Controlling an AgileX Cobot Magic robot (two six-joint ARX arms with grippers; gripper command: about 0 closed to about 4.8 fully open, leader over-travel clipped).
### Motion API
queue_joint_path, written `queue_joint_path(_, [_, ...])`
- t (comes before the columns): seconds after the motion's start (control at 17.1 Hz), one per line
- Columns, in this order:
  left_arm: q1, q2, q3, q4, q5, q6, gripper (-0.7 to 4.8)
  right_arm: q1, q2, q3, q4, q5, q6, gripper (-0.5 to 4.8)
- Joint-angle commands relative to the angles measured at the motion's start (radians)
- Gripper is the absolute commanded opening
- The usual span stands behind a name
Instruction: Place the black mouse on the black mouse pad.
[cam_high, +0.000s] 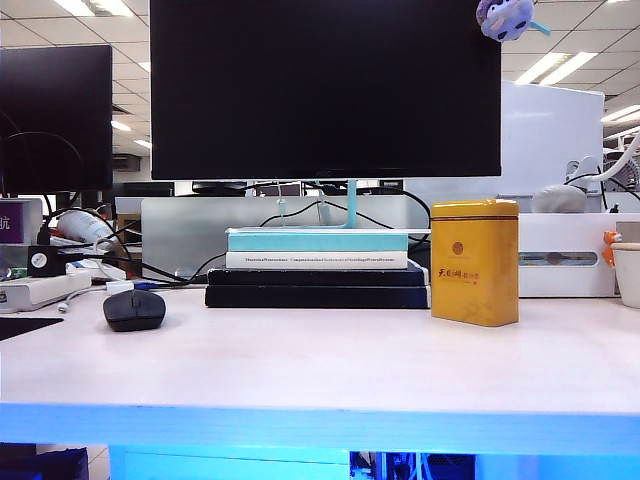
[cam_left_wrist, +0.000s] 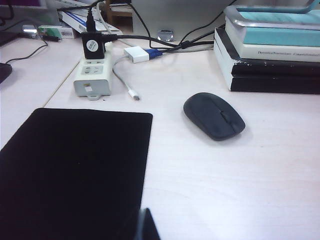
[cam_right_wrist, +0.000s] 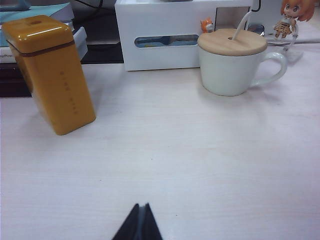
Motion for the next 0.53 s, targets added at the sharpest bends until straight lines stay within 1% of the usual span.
queue_joint_path(0.06, [0.001,-0.002,0.0,-0.01,0.002,-0.003,-0.06,0.0,0.001,-0.009,0.016,-0.006,0.0,-0.01])
queue_joint_path(0.29, [0.001,-0.002,0.0,-0.009,0.003,-0.005,-0.05,0.0,0.001,-0.008,0.019,-0.006,0.001,-0.01])
queue_joint_path(0.41, [0.001,-0.002,0.011,-0.003,-0.016,-0.087,-0.05,0.001,0.001,0.015,0.033,-0.006,0.001,-0.01])
queue_joint_path(0.47, [0.001,-0.002,0.035,-0.002,-0.048,-0.148,-0.05,0.001,0.001,0.052,0.031,-0.006,0.001,-0.01])
queue_joint_path(0.53, [0.001,-0.002,0.06,-0.002,-0.08,-0.182,-0.05,0.001,0.001,0.103,0.031,-0.006,0.017,-0.01])
